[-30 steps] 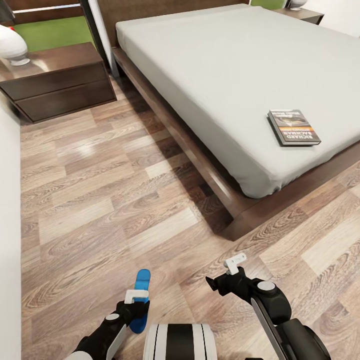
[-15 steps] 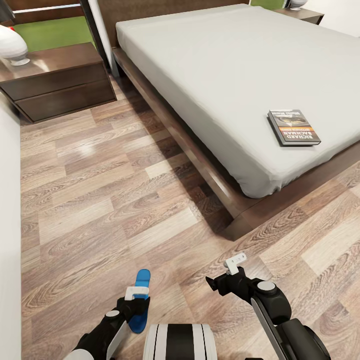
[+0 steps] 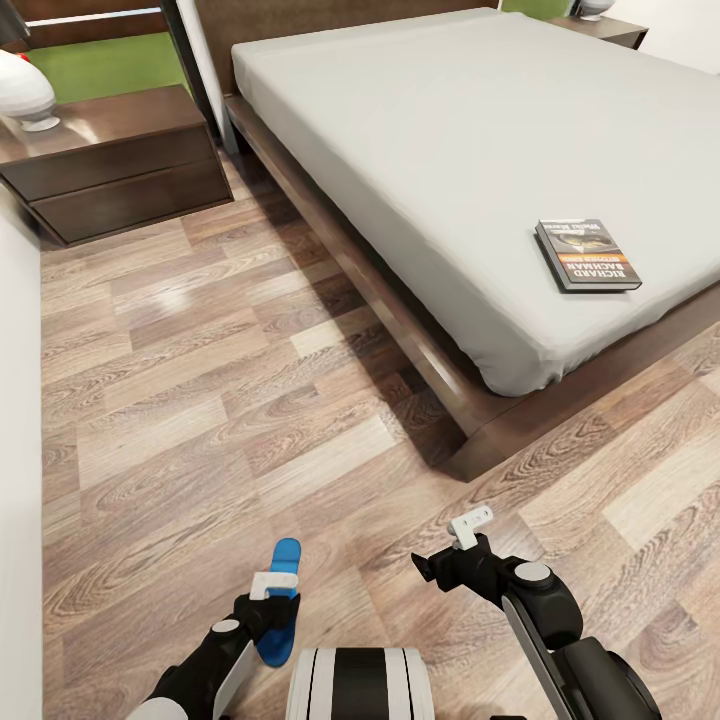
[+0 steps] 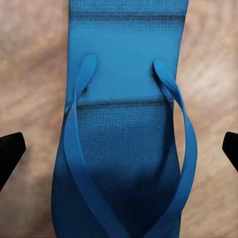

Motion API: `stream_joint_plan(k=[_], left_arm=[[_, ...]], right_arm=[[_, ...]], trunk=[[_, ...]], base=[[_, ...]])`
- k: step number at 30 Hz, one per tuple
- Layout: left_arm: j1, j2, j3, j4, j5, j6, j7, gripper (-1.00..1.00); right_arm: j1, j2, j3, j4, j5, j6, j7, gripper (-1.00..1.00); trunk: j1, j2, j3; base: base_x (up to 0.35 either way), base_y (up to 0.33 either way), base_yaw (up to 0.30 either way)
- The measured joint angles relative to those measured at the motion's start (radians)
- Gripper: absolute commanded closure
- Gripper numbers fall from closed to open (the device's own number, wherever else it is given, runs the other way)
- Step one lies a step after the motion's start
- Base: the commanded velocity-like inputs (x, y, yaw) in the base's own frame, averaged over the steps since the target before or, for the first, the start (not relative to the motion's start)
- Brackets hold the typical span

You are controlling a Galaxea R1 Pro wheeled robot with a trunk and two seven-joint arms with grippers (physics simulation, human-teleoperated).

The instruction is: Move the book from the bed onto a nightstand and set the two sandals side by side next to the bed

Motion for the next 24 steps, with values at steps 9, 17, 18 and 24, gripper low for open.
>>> stream_joint_plan(k=[9, 17, 18, 24], left_arm=[[0.000, -0.001, 0.000, 0.000, 0.000, 0.009, 0.001, -1.00], [0.000, 0.000, 0.000, 0.000, 0.000, 0.010, 0.000, -1.00], [0.000, 0.000, 0.000, 0.000, 0.000, 0.010, 0.000, -1.00], [0.000, -0.001, 0.001, -0.005, 0.000, 0.010, 0.000, -1.00]], right_arm=[[0.001, 0.000, 0.000, 0.000, 0.000, 0.000, 0.000, -1.00], [0.001, 0.000, 0.000, 0.000, 0.000, 0.000, 0.000, -1.00], [0.001, 0.000, 0.000, 0.000, 0.000, 0.000, 0.000, -1.00], [0.001, 0.000, 0.000, 0.000, 0.000, 0.000, 0.000, -1.00]], trunk=[[0.003, -0.002, -0.027], [0.004, -0.002, -0.031], [0.004, -0.002, -0.031], [0.004, -0.002, -0.031]], base=[[0.000, 0.000, 0.000], [0.000, 0.000, 0.000], [0.000, 0.000, 0.000], [0.000, 0.000, 0.000]])
